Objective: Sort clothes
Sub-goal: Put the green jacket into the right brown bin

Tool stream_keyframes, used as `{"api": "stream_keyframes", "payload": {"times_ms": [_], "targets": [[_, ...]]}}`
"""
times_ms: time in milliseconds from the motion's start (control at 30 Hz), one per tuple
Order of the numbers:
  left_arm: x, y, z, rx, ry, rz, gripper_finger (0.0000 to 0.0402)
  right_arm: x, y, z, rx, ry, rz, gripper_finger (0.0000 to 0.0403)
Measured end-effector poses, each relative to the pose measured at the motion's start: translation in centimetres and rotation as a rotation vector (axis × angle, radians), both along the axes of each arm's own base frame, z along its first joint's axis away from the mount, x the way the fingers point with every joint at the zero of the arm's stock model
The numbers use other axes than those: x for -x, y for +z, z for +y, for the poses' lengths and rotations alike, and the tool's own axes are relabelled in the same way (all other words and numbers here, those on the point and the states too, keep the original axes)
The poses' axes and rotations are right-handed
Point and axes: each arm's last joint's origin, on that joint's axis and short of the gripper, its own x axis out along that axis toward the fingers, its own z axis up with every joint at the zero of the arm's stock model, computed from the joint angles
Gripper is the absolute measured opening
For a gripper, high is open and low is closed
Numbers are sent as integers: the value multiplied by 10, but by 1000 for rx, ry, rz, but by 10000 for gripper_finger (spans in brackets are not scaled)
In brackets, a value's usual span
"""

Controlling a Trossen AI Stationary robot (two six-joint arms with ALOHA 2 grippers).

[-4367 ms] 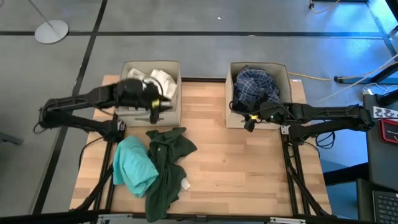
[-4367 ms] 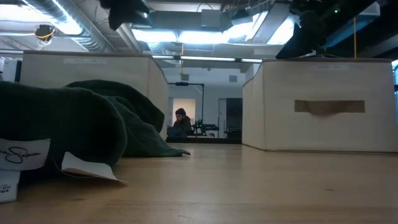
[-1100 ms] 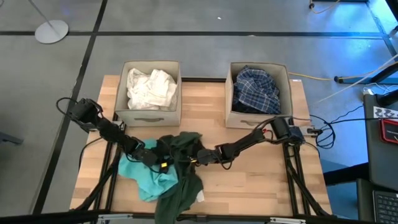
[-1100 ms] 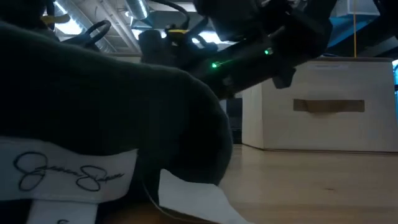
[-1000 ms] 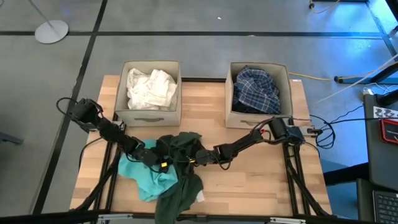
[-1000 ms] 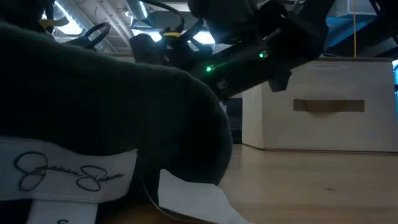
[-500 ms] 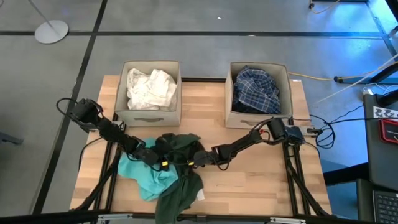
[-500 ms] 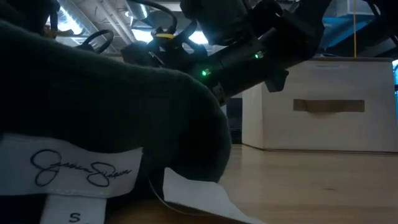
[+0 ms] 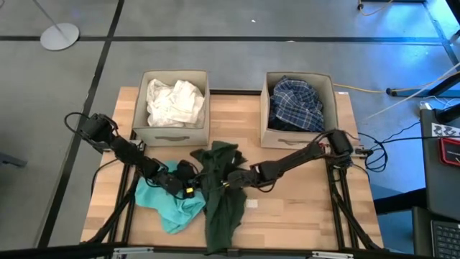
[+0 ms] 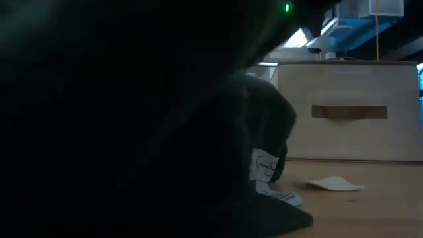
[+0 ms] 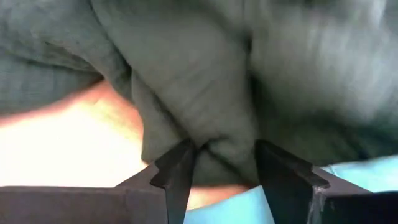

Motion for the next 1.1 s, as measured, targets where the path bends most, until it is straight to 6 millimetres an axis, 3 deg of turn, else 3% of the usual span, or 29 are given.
{"api": "stream_keyframes", "payload": {"times_ms": [400, 767, 1100], "targets": [[3, -2, 1, -30, 19, 6, 166, 39, 96, -17, 230, -20, -19, 16], [3, -2, 5, -112, 73, -14, 166, 96, 200, -67, 419, -58, -154, 16], [-3, -2, 17, -171, 125, -15, 166, 151, 285, -124, 547, -205, -209, 16]]}}
